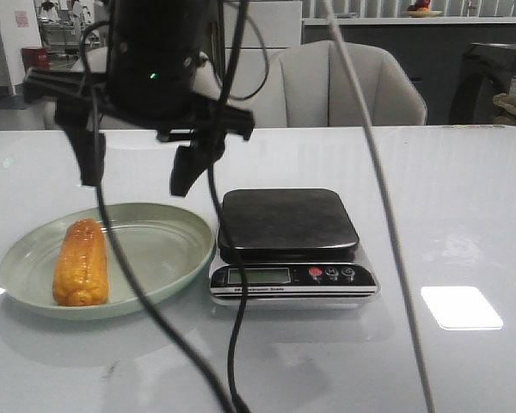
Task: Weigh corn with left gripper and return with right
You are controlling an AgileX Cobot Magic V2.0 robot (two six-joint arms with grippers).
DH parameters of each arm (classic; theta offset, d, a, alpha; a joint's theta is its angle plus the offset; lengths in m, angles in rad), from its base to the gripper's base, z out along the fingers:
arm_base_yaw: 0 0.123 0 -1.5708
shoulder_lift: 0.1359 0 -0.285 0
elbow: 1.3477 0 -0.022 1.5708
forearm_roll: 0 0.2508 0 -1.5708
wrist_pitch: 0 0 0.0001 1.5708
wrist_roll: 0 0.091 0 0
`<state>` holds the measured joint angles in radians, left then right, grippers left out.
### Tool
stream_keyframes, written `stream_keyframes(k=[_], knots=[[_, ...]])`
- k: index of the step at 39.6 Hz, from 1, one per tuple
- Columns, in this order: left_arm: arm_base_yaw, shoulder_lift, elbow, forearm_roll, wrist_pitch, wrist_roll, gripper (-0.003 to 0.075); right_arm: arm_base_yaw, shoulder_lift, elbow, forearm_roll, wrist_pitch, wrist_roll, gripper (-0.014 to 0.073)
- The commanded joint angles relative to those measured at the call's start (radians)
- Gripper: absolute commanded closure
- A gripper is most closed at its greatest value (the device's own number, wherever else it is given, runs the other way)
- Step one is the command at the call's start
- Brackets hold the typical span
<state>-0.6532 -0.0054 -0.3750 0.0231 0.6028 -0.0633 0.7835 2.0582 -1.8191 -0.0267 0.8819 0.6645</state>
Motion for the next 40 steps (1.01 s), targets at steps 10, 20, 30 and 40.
stream_keyframes(k=[10, 20, 30, 40], knots=[[0.001, 0.004, -0.024, 0.003, -0.085, -0.002, 0.0606, -0.183, -0.269, 0.056, 0.143, 0.101, -0.433, 0.0018], [0.001, 0.004, -0.024, 0.003, -0.085, -0.002, 0.0607, -0.312, -0.556, 0.389, 0.15, -0.029, -0.551, 0.0018], [0.001, 0.004, -0.024, 0.003, -0.085, -0.002, 0.0607, -0.347, -0.878, 0.72, 0.15, -0.217, -0.603, 0.0018], [0.001, 0.004, -0.024, 0.003, -0.085, -0.002, 0.0607, -0.347, -1.204, 0.993, 0.149, -0.376, -0.609, 0.0018]])
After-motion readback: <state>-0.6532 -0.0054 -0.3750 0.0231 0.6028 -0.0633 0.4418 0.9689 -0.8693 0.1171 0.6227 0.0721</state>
